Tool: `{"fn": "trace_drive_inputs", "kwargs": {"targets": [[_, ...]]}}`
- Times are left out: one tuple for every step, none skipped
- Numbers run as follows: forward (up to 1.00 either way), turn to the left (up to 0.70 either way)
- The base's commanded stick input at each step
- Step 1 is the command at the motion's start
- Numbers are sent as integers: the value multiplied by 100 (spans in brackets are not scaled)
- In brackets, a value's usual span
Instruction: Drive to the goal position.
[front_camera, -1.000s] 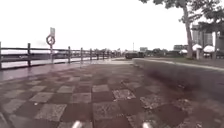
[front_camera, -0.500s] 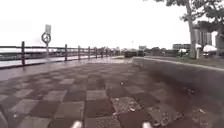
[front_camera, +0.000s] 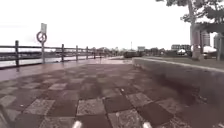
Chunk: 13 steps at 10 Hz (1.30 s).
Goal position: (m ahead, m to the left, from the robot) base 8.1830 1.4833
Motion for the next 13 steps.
{"fn": "trace_drive_inputs", "kwargs": {"targets": [[70, 0], [70, 0], [70, 0], [70, 0], [70, 0], [70, 0], [70, 0], [70, 0], [70, 4], [70, 1], [70, 32], [70, 35], [70, 35]]}}
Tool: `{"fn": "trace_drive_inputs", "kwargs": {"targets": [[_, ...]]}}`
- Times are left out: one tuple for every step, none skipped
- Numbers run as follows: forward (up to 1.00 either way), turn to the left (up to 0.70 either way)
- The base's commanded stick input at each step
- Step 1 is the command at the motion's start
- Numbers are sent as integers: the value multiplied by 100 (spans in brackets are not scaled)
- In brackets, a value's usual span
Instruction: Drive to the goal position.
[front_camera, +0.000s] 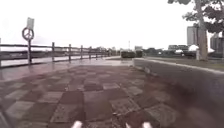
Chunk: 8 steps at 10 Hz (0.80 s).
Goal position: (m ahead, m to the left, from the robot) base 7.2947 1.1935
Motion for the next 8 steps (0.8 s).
{"fn": "trace_drive_inputs", "kwargs": {"targets": [[70, 21], [70, 0], [70, 0], [70, 0], [70, 0], [70, 0], [70, 0], [70, 0]]}}
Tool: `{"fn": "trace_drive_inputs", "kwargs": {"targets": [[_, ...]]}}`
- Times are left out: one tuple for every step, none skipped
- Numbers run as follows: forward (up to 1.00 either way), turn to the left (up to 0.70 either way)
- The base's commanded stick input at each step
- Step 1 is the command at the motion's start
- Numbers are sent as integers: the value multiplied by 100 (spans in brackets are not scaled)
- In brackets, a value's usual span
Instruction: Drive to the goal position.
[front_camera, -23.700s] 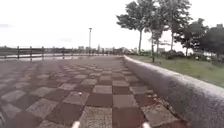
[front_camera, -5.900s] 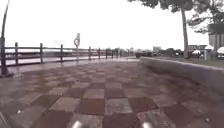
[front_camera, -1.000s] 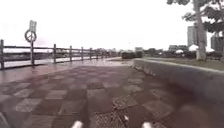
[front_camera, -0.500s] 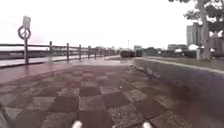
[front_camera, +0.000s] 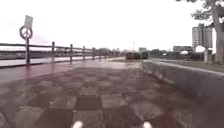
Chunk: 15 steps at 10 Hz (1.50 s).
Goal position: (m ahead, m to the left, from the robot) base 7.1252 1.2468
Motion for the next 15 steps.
{"fn": "trace_drive_inputs", "kwargs": {"targets": [[70, 0], [70, 0], [70, 0], [70, 0], [70, 0], [70, 0], [70, 0], [70, 0], [70, 0], [70, 0], [70, 0], [70, 0], [70, 0], [70, 0], [70, 15]]}}
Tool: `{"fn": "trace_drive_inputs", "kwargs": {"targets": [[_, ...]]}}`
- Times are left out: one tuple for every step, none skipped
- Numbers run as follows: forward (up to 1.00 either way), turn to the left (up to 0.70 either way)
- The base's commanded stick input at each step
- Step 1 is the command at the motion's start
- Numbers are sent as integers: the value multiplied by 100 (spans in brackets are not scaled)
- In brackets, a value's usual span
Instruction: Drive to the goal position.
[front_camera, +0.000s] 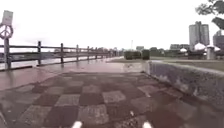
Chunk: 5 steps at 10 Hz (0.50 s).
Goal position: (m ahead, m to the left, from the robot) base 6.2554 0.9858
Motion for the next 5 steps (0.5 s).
{"fn": "trace_drive_inputs", "kwargs": {"targets": [[70, 35], [70, 35], [70, 21], [70, 0], [70, 0]]}}
